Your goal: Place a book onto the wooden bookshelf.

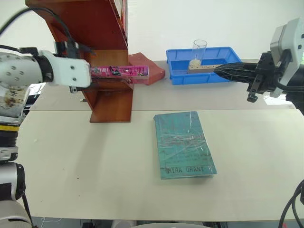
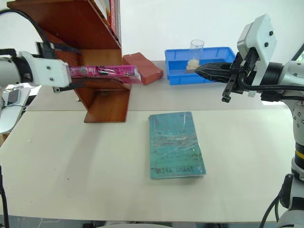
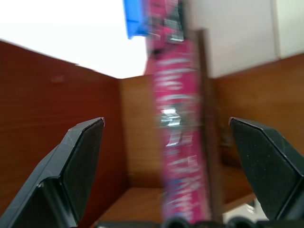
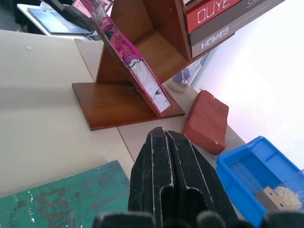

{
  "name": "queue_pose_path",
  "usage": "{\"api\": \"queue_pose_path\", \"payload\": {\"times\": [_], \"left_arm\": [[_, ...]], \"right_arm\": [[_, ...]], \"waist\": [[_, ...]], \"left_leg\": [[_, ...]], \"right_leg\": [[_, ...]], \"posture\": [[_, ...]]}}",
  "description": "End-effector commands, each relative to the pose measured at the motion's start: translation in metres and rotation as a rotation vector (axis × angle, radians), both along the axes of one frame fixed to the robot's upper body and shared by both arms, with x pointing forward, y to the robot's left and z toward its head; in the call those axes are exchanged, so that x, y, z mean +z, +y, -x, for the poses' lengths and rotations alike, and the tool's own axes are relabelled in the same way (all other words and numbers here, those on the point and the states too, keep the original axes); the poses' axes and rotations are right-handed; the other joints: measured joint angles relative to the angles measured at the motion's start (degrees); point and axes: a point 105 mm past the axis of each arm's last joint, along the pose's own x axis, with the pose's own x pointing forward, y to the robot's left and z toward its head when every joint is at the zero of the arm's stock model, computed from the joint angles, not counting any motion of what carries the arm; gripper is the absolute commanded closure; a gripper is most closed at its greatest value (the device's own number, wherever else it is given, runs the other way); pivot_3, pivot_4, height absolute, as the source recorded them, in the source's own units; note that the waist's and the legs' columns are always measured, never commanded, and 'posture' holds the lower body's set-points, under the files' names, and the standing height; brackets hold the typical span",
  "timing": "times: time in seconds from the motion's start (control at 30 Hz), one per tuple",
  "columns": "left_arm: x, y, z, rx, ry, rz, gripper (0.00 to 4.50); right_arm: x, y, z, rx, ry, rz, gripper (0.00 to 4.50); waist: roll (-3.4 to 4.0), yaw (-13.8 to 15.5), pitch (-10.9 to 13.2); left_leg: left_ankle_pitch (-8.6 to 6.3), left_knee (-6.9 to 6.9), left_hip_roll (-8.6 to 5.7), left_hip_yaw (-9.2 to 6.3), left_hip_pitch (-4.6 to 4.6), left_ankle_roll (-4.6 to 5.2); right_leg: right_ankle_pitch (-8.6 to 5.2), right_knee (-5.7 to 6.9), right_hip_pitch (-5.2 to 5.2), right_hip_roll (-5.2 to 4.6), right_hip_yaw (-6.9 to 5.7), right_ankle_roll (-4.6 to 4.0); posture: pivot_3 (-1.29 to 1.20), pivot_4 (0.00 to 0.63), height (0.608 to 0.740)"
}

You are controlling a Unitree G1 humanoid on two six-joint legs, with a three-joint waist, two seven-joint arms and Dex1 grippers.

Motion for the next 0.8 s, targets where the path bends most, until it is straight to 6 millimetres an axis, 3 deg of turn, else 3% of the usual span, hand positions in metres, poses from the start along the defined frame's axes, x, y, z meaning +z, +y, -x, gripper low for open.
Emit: {"api": "queue_pose_path", "payload": {"times": [0.03,0.1,0.17,0.37,0.43,0.57,0.8], "left_arm": [[0.040,-0.007,0.027,-0.088,-0.028,0.245,0.02],[0.029,-0.015,0.042,-0.147,0.137,0.398,0.02],[0.005,-0.019,0.057,-0.163,0.340,0.515,0.02],[-0.087,-0.003,0.079,0.045,0.606,0.451,0.02],[-0.109,-0.002,0.088,0.060,0.695,0.471,0.02],[-0.126,-0.002,0.089,0.081,0.739,0.551,0.02],[-0.123,-0.002,0.083,0.080,0.734,0.592,0.02]], "right_arm": [[0.005,-0.003,0.001,0.001,-0.037,0.026,4.50],[0.000,-0.006,0.001,0.005,-0.023,0.057,4.50],[-0.008,-0.011,0.001,0.012,-0.002,0.107,4.50],[-0.038,-0.026,0.009,0.055,0.100,0.271,4.50],[-0.050,-0.030,0.011,0.063,0.124,0.315,4.50],[-0.067,-0.036,0.010,0.053,0.139,0.359,4.50],[-0.071,-0.039,0.011,0.040,0.139,0.370,4.50]], "waist": [[0.00,-0.1,0.0],[0.02,-0.2,0.0],[-0.01,-0.3,0.0],[-0.07,-0.3,0.0],[-0.19,-0.3,0.1],[-0.31,0.5,0.1],[-0.43,0.8,0.2]], "left_leg": [[0.00,0.01,0.00,0.00,0.00,0.00],[0.00,0.01,0.01,0.01,0.01,0.00],[0.00,0.00,0.01,0.05,0.10,0.00],[0.00,-0.03,0.18,0.07,0.20,0.00],[-0.01,-0.05,0.20,0.13,0.45,0.00],[-0.02,-0.03,0.24,0.24,0.53,-0.01],[-0.02,-0.02,0.25,0.33,0.49,-0.01]], "right_leg": [[0.00,0.00,0.01,0.00,0.00,0.00],[0.00,0.02,0.02,0.00,-0.01,0.00],[0.00,0.05,0.09,-0.03,-0.02,0.00],[-0.02,0.14,0.02,0.09,-0.05,-0.03],[-0.06,0.10,-0.01,0.07,-0.05,-0.11],[-0.08,0.09,0.01,0.01,-0.08,-0.15],[-0.07,0.04,-0.01,-0.01,-0.04,-0.17]], "posture": [[0.00,0.150,0.649],[0.00,0.150,0.649],[0.00,0.150,0.649],[0.00,0.150,0.649],[0.00,0.150,0.649],[0.00,0.150,0.649],[0.00,0.150,0.649]]}}
